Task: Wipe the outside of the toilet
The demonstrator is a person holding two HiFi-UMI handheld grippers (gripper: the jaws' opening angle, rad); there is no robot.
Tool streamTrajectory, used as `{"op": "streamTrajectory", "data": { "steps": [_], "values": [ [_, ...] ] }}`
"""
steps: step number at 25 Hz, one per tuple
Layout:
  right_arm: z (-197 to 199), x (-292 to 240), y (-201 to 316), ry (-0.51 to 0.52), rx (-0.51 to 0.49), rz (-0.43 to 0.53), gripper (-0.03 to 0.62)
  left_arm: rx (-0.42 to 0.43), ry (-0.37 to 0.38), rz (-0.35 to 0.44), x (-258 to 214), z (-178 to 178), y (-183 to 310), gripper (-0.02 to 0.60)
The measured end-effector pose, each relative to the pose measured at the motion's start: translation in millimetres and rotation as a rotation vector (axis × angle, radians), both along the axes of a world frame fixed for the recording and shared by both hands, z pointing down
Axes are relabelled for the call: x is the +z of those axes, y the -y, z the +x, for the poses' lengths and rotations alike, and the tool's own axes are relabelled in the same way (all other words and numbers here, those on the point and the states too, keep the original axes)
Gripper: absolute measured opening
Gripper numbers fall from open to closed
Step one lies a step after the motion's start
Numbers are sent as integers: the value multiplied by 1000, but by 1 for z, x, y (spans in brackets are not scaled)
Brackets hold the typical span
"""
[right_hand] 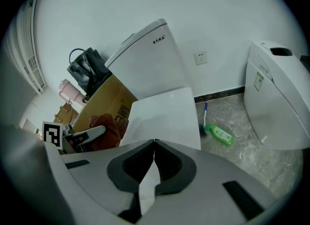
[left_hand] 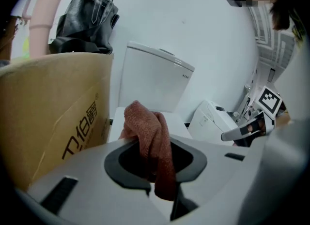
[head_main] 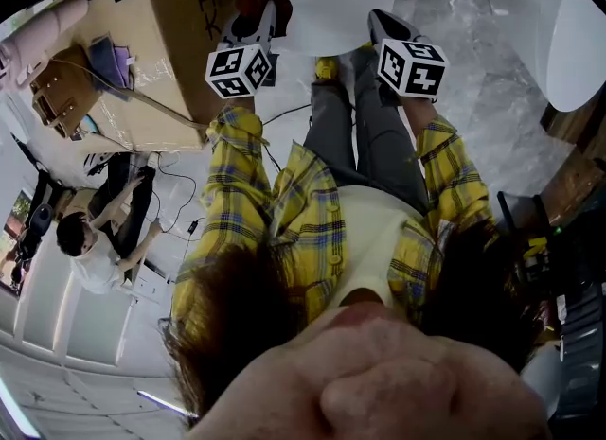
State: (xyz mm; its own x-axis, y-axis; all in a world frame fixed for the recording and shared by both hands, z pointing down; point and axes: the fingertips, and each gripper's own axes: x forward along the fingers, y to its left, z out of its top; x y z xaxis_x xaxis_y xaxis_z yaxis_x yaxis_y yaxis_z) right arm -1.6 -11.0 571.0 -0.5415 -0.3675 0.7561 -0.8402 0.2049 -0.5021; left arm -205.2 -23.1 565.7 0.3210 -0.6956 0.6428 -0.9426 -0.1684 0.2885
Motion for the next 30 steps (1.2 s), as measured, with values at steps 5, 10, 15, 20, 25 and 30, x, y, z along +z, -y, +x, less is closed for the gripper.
{"op": "streamTrajectory", "data": {
  "steps": [5,10,15,20,25,30],
  "values": [
    [-7,1,-4,5,-18,-2,26,-19,93,-13,10,-23,-11,98],
    [-10,5,-11,2,-26,-10,26,-102,162,-47,32,-44,-19,98],
    [-8,6,-13,0,-25,-13,26,-87,194,-93,54,-38,-23,98],
    [1,9,-14,-2,-4,-20,26,-39,179,-107,64,-12,-17,97],
    [15,12,-14,-7,28,-26,25,64,176,-116,70,28,-14,98],
    [26,14,-14,-11,50,-30,26,150,152,-119,74,68,-12,98]
  ]
}}
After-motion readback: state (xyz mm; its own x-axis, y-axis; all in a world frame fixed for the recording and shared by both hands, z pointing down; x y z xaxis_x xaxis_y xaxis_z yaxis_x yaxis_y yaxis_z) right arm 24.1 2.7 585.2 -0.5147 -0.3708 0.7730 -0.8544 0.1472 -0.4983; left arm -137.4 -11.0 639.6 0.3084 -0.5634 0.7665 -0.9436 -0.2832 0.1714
